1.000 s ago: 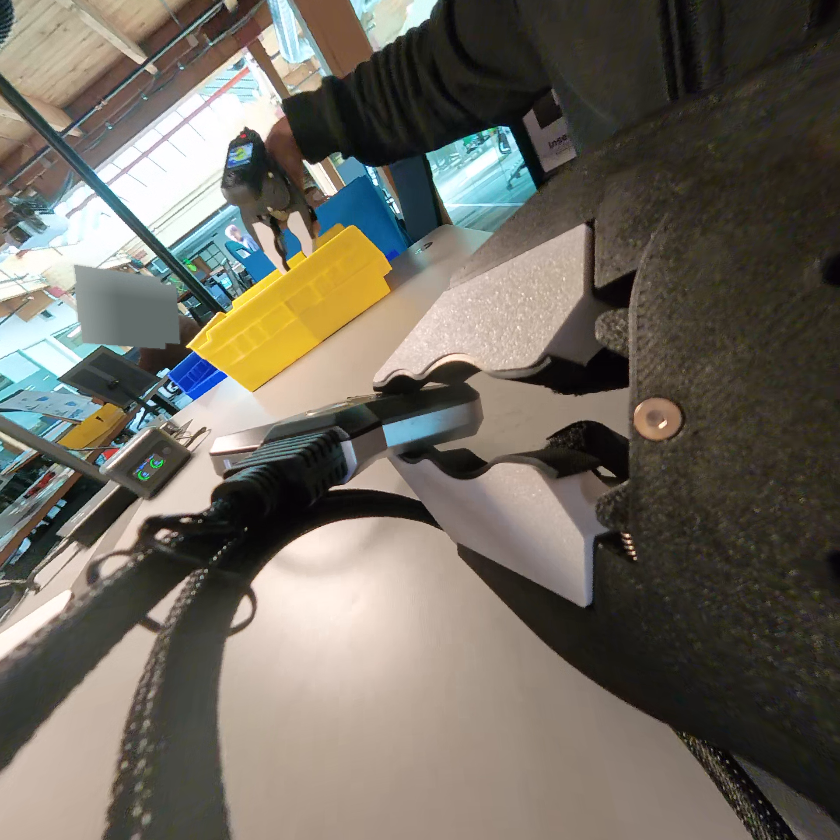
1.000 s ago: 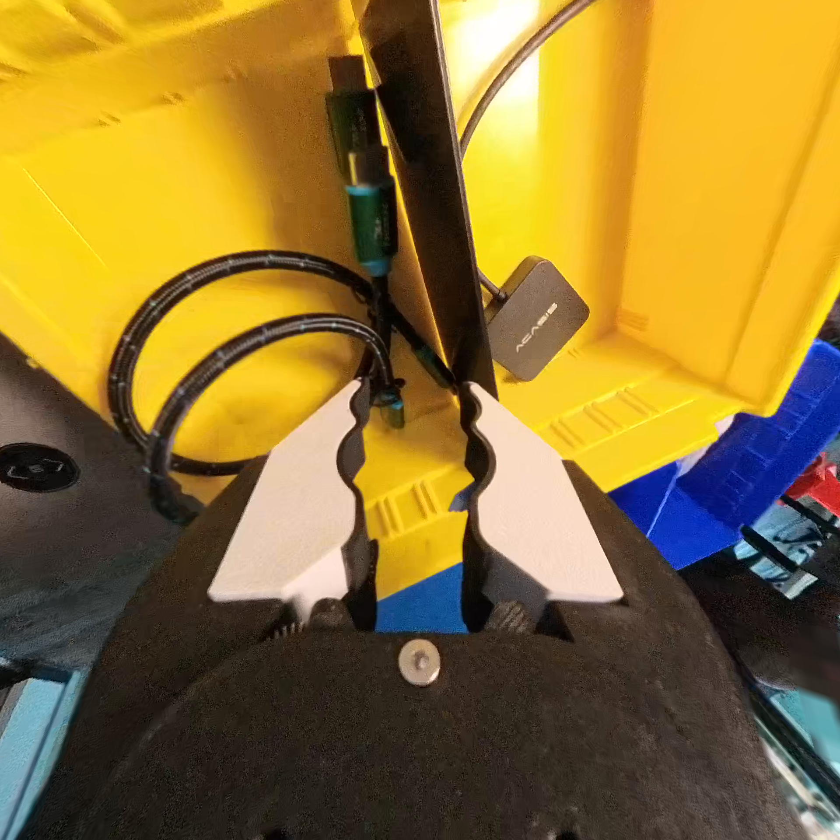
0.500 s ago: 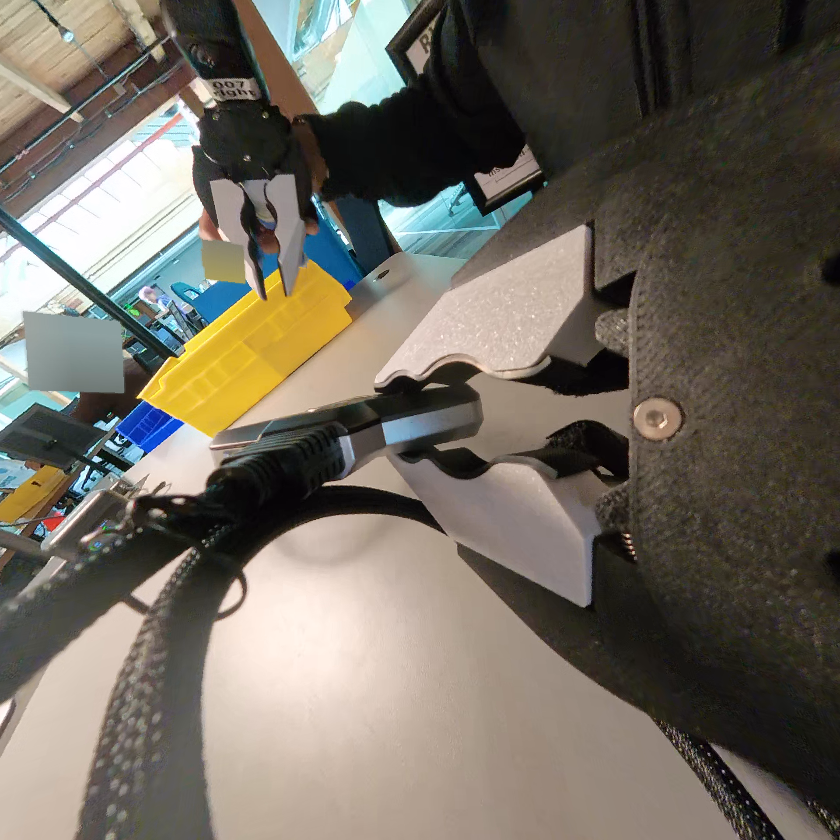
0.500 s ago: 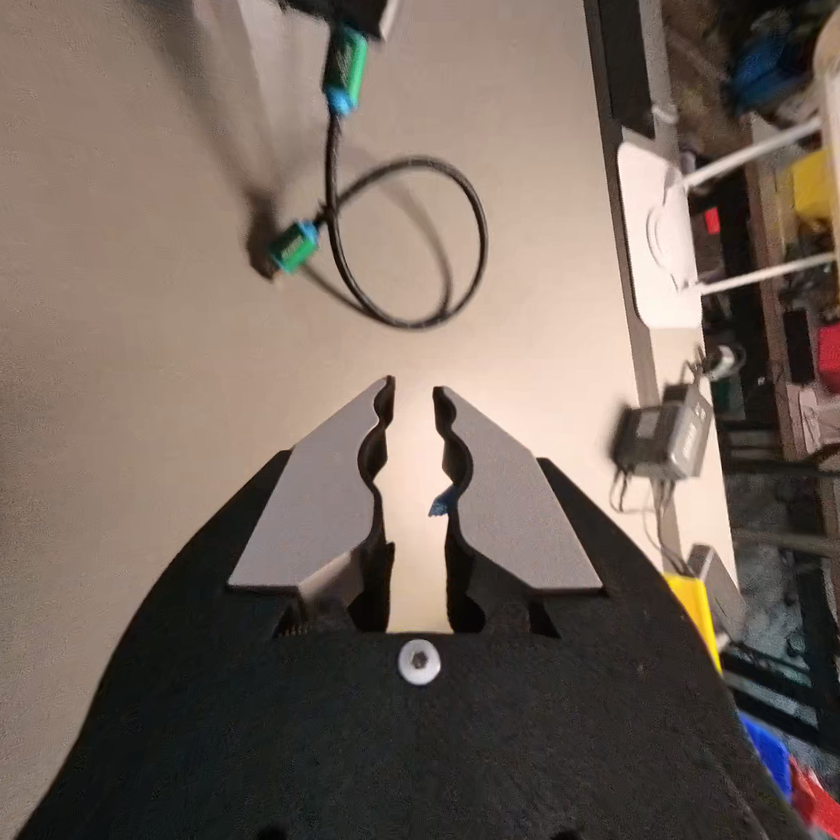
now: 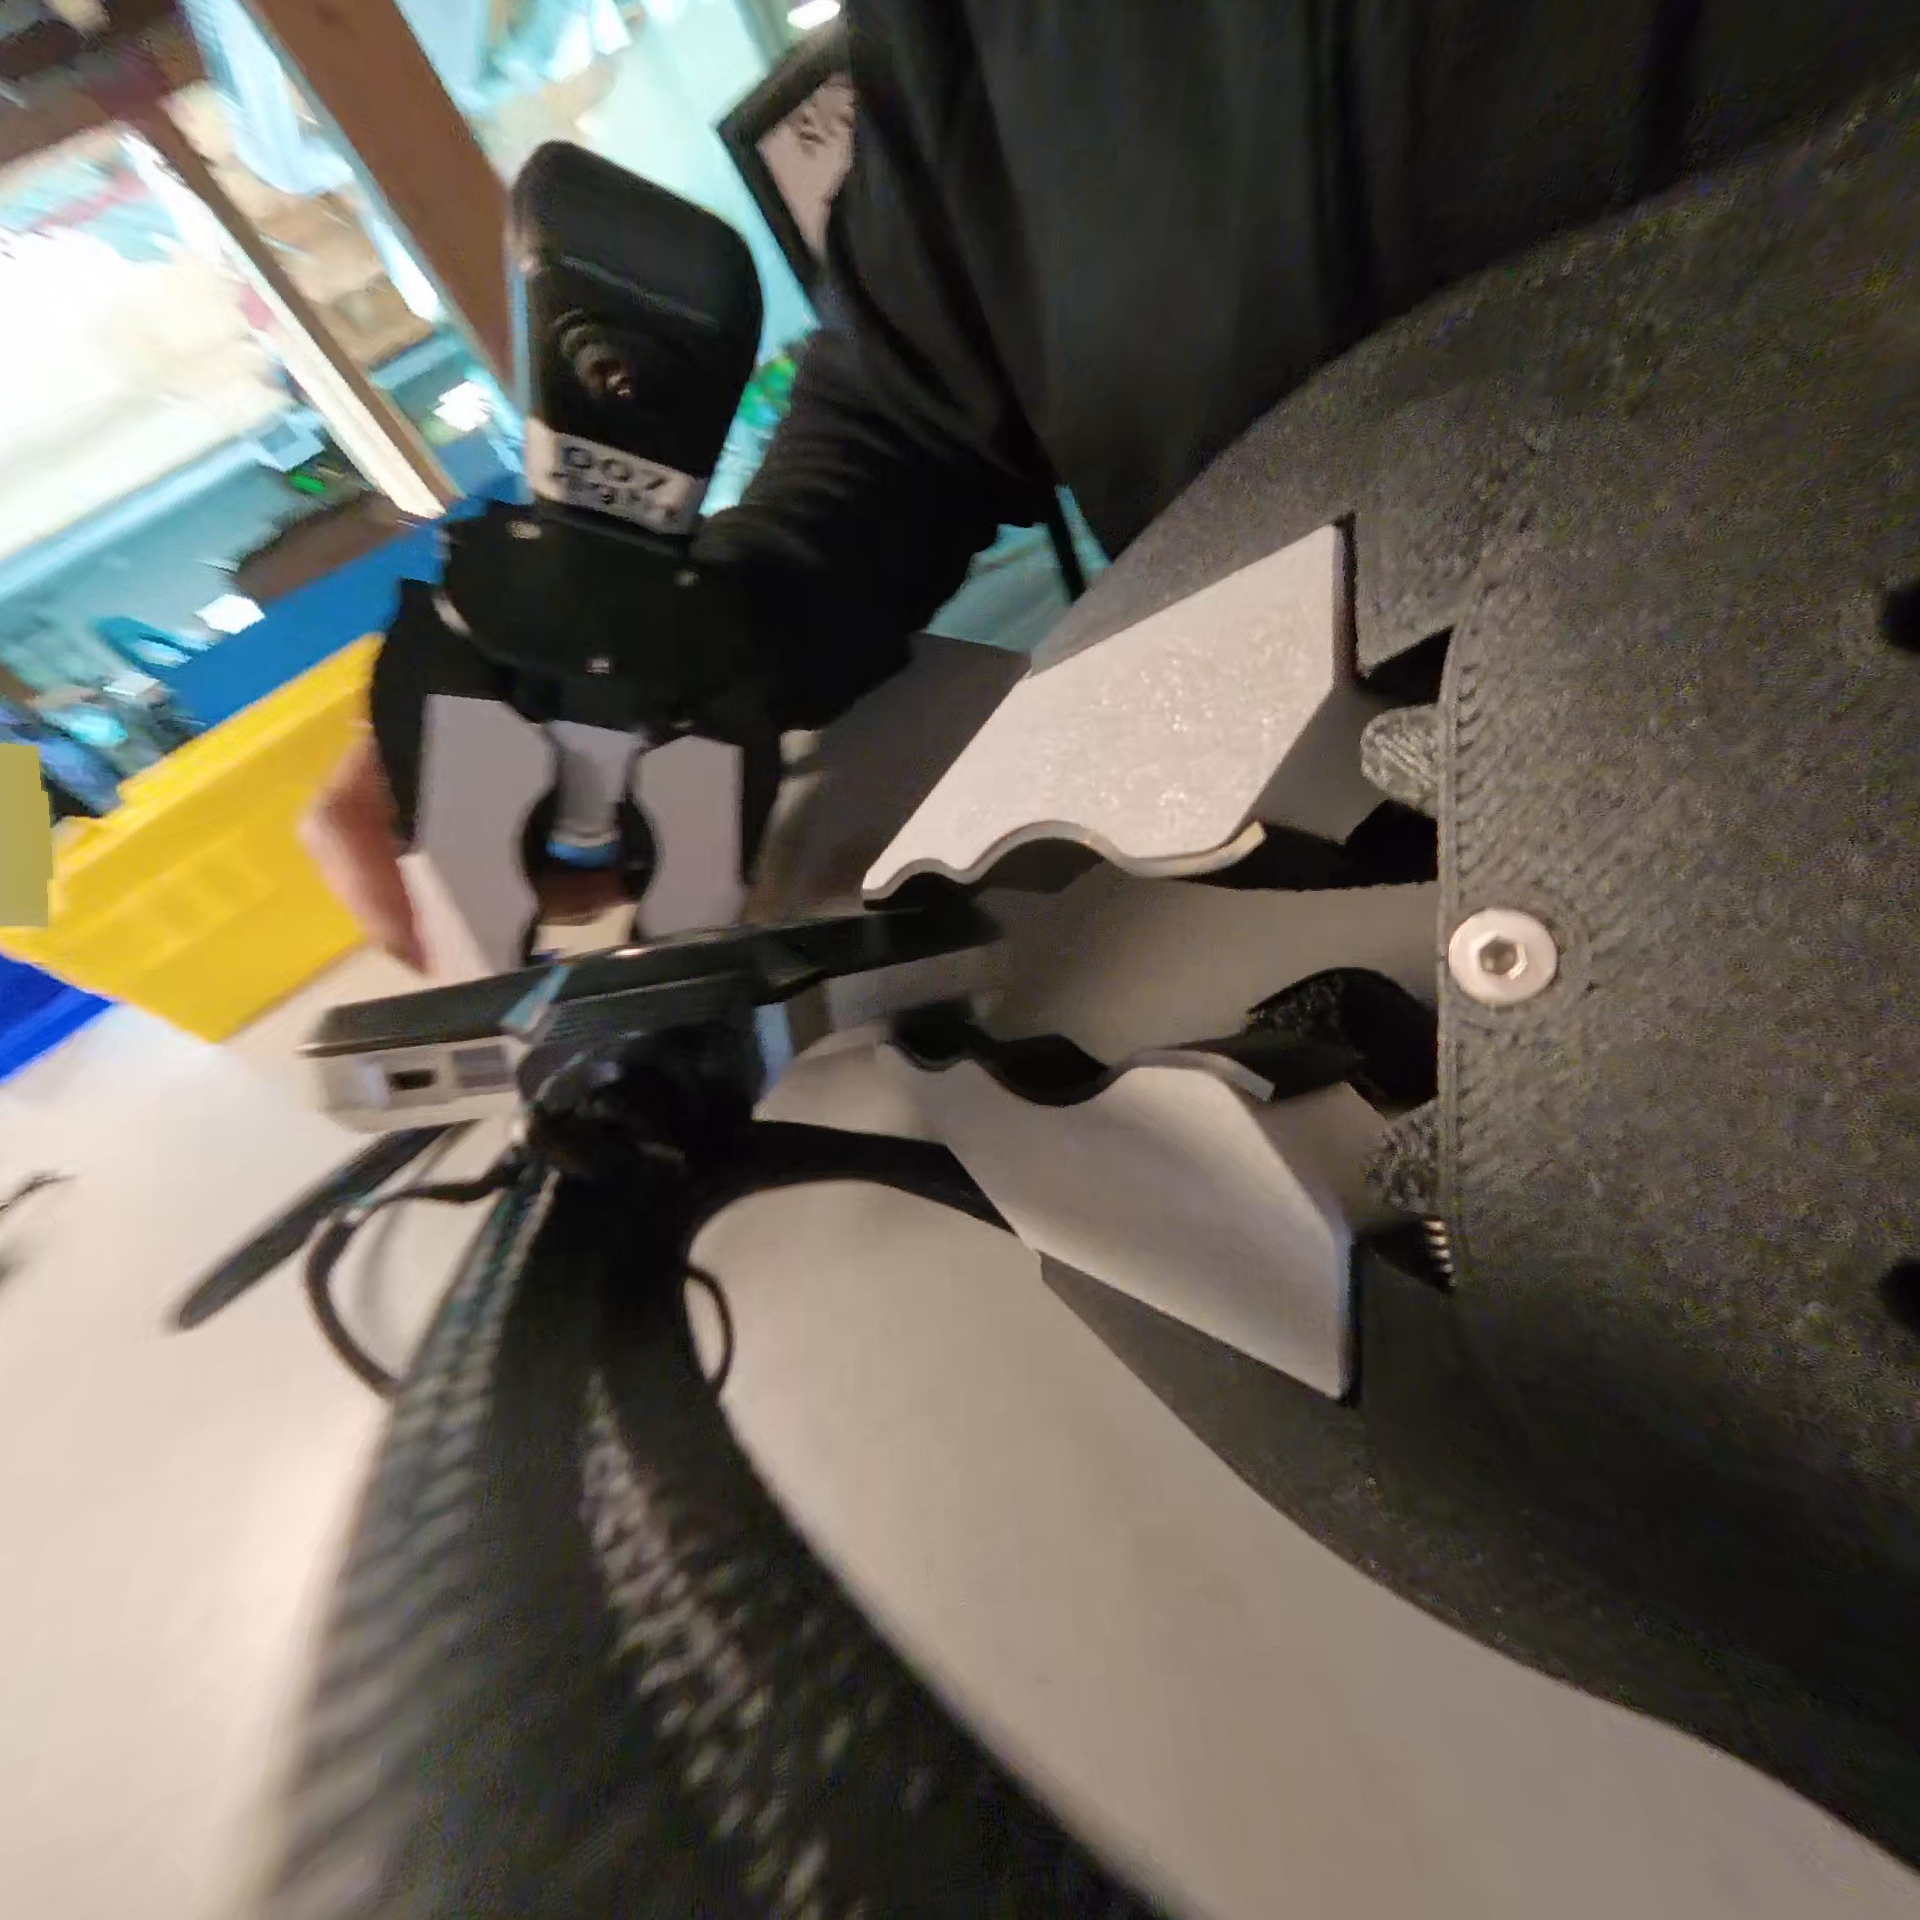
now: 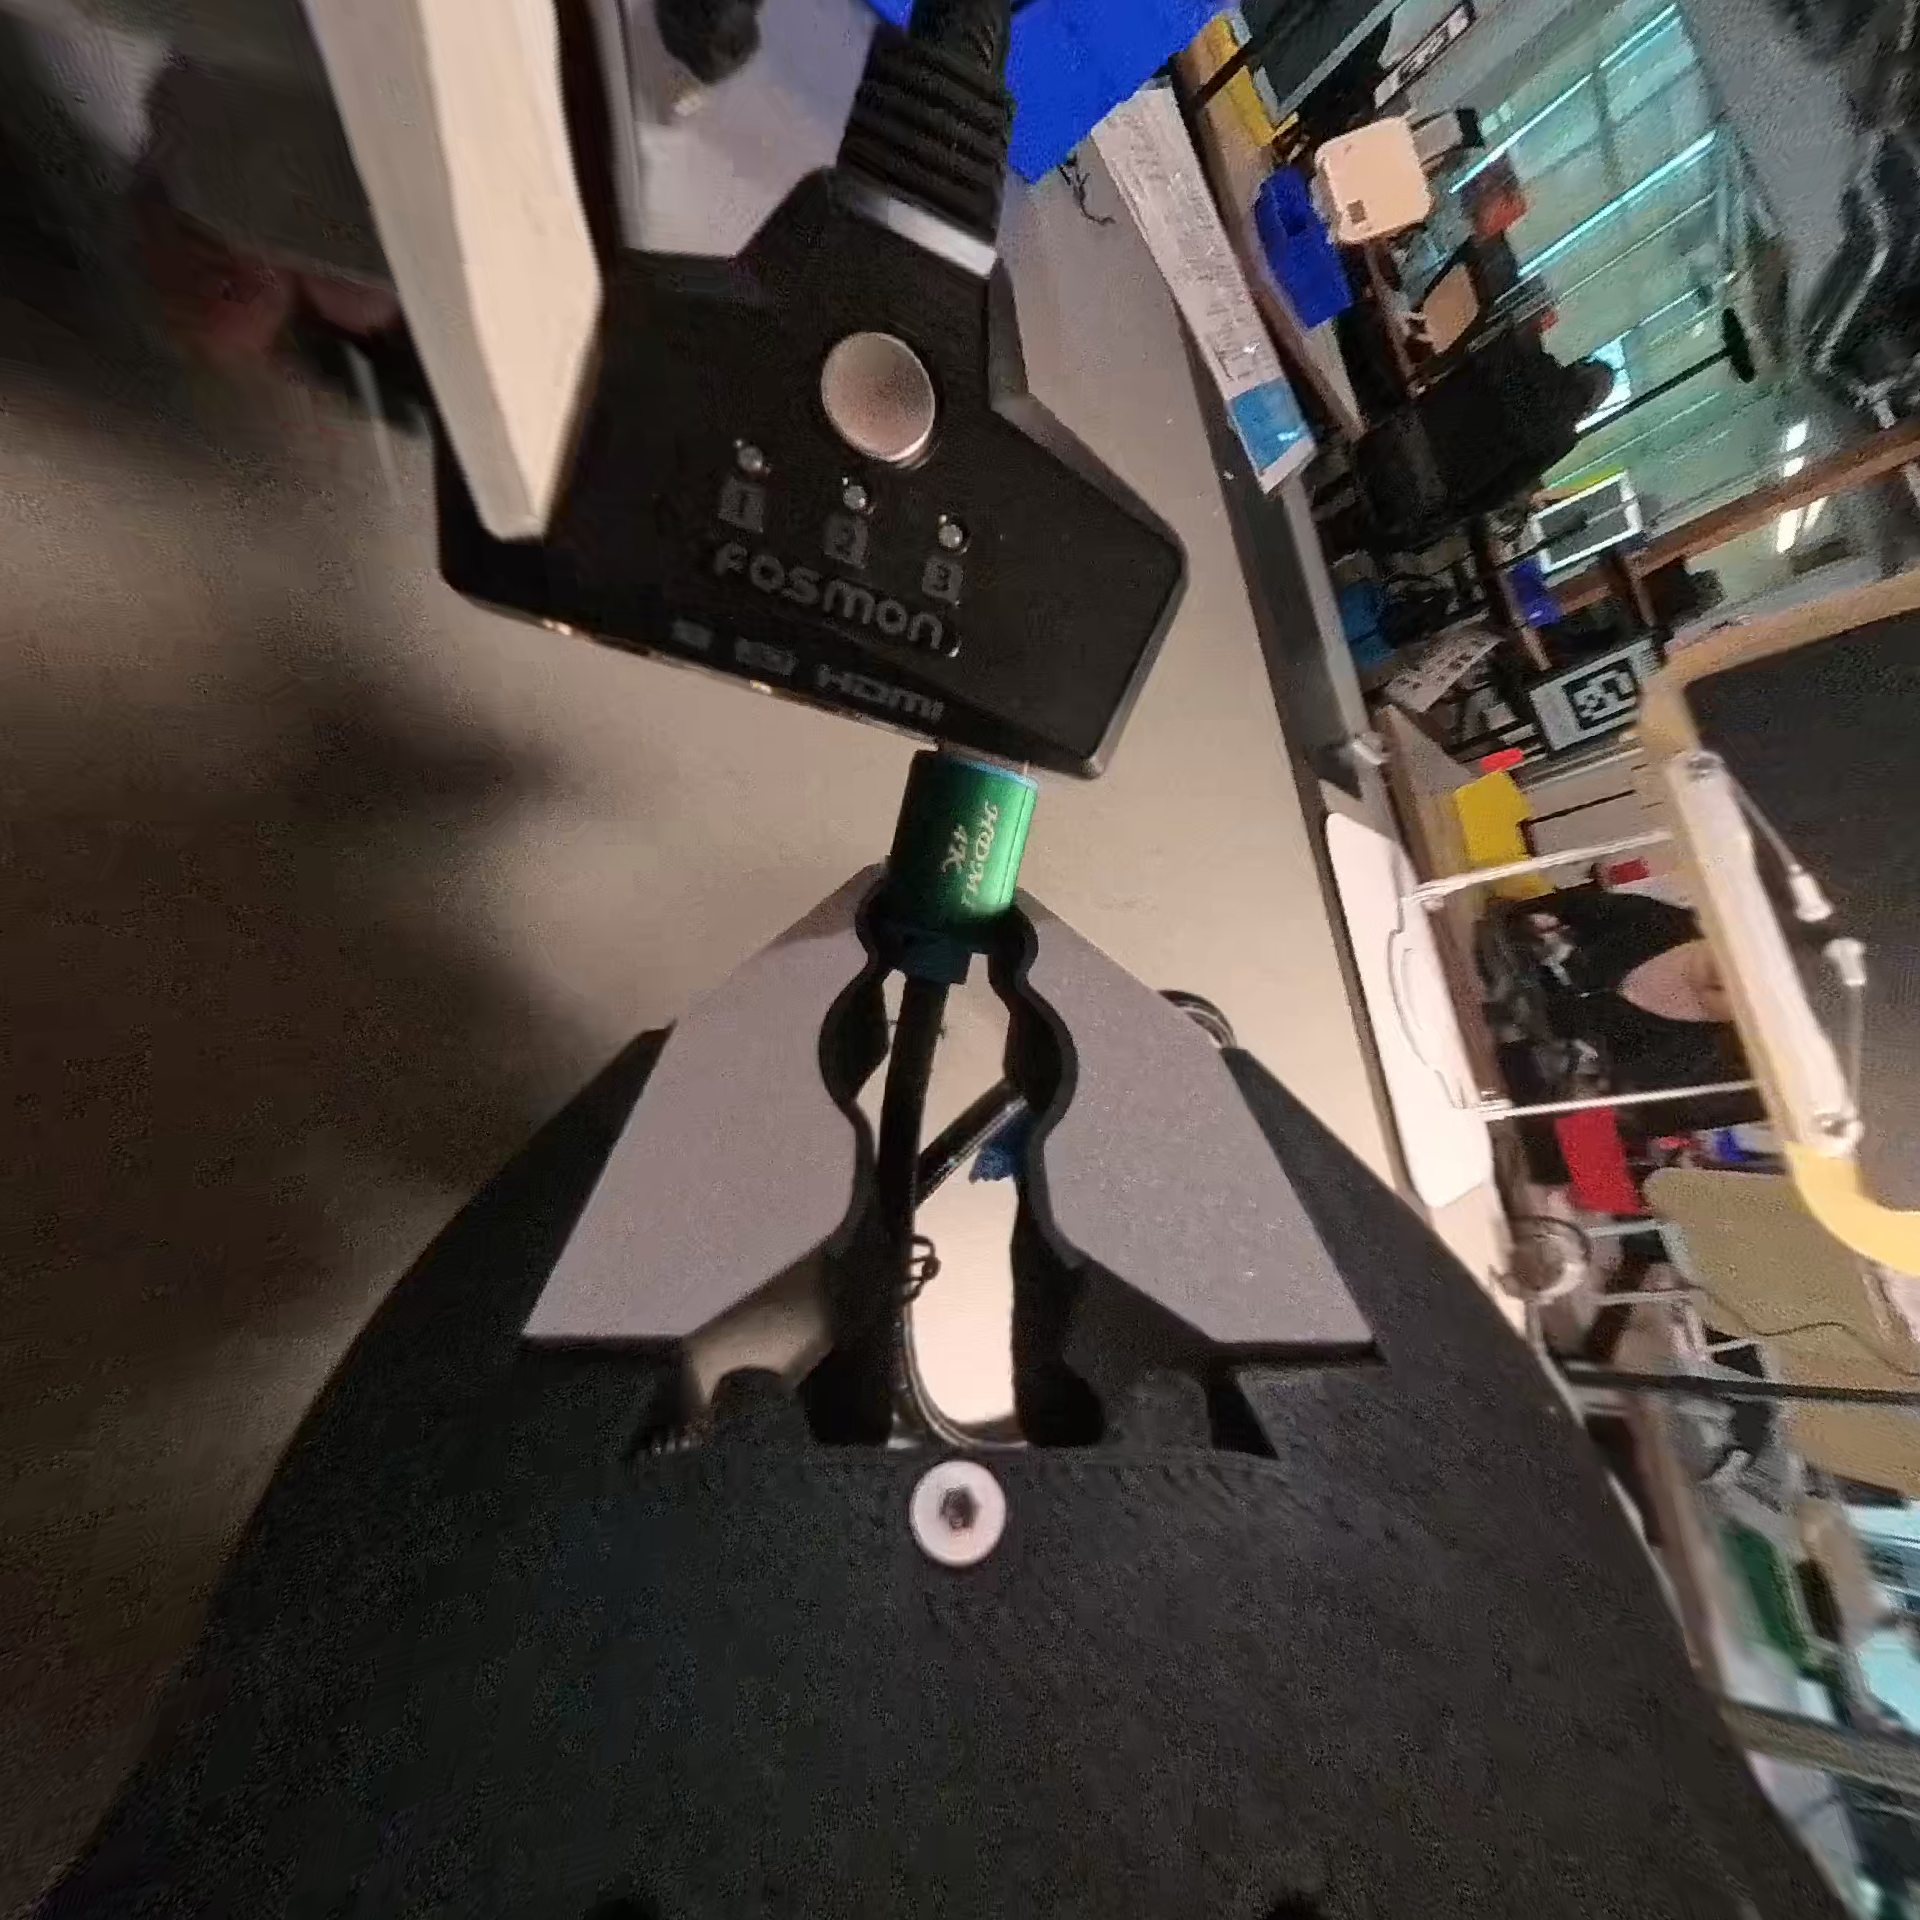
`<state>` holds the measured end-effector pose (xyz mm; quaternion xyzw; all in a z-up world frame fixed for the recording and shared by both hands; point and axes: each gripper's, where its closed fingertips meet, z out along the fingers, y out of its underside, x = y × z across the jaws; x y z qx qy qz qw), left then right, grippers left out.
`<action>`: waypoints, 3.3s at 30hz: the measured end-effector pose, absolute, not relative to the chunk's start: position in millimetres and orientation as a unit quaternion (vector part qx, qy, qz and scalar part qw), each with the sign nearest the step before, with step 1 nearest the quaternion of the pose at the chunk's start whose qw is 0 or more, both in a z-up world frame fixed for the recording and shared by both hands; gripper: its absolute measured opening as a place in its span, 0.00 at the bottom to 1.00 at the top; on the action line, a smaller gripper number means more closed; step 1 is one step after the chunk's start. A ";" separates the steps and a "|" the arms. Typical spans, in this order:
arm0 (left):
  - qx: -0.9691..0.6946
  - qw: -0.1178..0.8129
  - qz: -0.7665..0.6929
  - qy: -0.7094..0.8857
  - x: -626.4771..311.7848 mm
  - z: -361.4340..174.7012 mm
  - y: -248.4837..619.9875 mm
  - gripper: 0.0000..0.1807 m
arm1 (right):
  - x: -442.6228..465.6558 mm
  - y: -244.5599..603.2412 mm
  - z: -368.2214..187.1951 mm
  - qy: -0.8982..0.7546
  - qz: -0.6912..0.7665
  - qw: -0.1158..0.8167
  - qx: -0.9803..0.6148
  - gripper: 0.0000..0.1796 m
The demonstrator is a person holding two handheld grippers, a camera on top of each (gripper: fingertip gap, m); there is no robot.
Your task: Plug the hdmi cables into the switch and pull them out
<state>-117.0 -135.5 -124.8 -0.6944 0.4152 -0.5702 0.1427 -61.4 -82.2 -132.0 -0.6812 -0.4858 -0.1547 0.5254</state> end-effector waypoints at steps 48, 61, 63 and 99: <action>-0.551 -0.073 -0.564 0.610 -55.8 -142.2 -163.8 0.14 | -0.3 -138.4 -170.7 -0.596 -0.137 0.447 -0.653 0.00; -0.548 -0.059 -0.565 0.614 -54.3 -140.8 -163.7 0.15 | -18.8 -153.6 -163.7 -0.571 -0.022 0.467 -0.675 0.15; -0.552 -0.053 -0.563 0.613 -53.1 -141.0 -163.1 0.15 | -22.2 -154.7 -161.8 -0.557 0.001 0.471 -0.684 0.17; -0.555 -0.027 -0.573 0.603 -48.9 -138.7 -165.0 0.14 | 18.7 -140.9 -151.5 -0.524 -0.050 0.454 -0.719 0.12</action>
